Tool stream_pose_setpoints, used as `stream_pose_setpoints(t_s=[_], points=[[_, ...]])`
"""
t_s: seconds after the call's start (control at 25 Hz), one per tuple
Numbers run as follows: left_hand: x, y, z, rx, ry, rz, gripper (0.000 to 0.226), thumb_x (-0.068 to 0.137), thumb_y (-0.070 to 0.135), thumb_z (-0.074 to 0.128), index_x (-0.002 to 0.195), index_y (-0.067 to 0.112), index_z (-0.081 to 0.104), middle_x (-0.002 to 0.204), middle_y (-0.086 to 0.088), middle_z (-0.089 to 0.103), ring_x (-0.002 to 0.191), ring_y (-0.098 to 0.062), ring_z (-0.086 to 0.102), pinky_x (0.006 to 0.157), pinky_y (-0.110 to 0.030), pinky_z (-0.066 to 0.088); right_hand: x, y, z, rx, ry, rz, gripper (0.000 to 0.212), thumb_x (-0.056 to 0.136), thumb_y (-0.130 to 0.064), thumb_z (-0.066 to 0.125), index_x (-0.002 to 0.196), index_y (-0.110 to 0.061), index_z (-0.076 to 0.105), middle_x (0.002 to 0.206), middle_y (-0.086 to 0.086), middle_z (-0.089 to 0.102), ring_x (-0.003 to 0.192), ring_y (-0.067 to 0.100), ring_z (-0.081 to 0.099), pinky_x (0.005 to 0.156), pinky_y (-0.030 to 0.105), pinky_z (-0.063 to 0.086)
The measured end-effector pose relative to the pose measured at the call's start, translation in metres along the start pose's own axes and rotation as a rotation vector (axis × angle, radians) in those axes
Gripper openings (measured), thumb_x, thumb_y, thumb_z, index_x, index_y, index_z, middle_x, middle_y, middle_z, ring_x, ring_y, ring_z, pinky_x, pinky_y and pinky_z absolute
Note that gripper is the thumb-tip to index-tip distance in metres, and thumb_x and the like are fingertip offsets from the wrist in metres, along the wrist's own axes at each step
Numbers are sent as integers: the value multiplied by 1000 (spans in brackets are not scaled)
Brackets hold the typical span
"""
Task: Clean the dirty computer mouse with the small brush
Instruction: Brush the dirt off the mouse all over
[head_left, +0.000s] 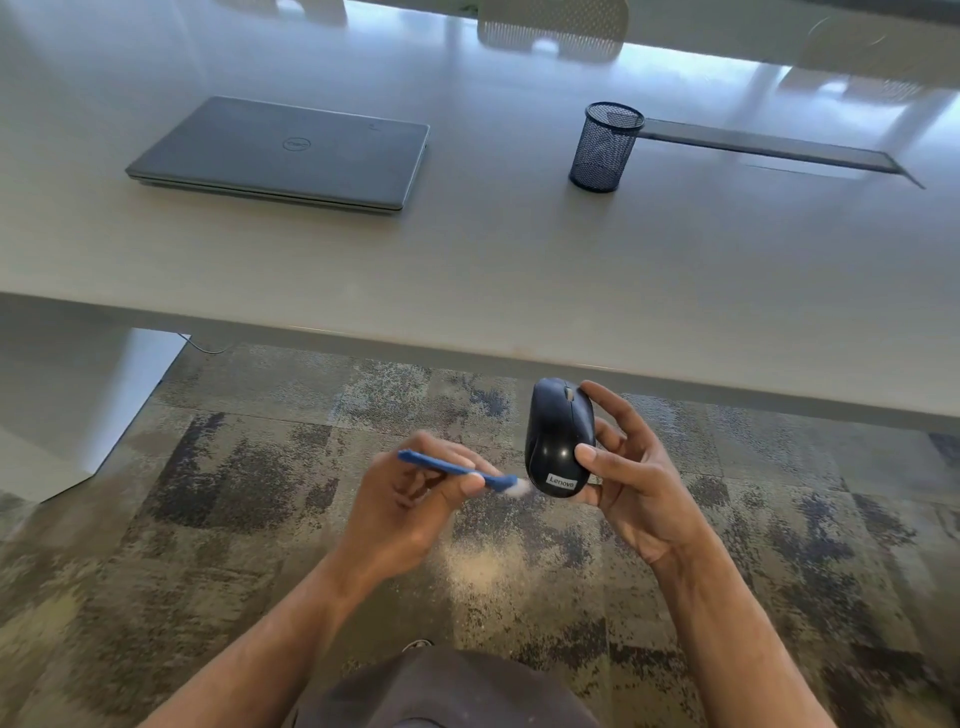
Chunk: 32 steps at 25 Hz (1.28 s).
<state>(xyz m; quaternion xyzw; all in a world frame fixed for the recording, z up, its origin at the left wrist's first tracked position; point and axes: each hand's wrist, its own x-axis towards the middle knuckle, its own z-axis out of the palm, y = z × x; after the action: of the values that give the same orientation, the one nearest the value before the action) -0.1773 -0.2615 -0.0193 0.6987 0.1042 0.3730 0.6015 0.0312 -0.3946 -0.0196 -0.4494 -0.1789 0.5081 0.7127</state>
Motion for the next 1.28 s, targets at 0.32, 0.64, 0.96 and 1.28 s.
stream_pose_setpoints(t_s=[0.32, 0.64, 0.96, 1.28], points=[[28, 3, 3, 132, 199, -7, 12, 88, 24, 71, 95, 14, 68, 92, 6, 77, 82, -15, 75, 71, -27, 61, 1, 4, 9, -25, -15, 17, 70, 70, 10, 72, 132, -21, 64, 119, 15, 73, 94, 32, 76, 59, 42, 64], [-2, -5, 8, 420, 61, -51, 12, 86, 13, 72, 96, 8, 67, 87, 14, 70, 83, 2, 70, 73, -11, 55, 3, 1, 2, -52, 11, -11, 62, 69, 6, 76, 120, -28, 73, 117, 12, 74, 95, 35, 76, 61, 45, 64], [5, 3, 5, 317, 253, -33, 13, 90, 19, 72, 94, 7, 68, 83, 9, 74, 61, -8, 68, 54, -15, 52, 6, 7, 4, -69, 17, 1, 69, 69, 7, 76, 129, -25, 67, 119, 12, 74, 99, 34, 75, 64, 44, 64], [2, 0, 18, 314, 265, -72, 23, 89, 29, 71, 96, 7, 67, 79, 4, 75, 71, -9, 72, 66, -20, 58, 8, 7, 5, -65, 53, -33, 70, 67, 5, 79, 130, -24, 65, 118, 11, 75, 101, 39, 75, 68, 51, 64]])
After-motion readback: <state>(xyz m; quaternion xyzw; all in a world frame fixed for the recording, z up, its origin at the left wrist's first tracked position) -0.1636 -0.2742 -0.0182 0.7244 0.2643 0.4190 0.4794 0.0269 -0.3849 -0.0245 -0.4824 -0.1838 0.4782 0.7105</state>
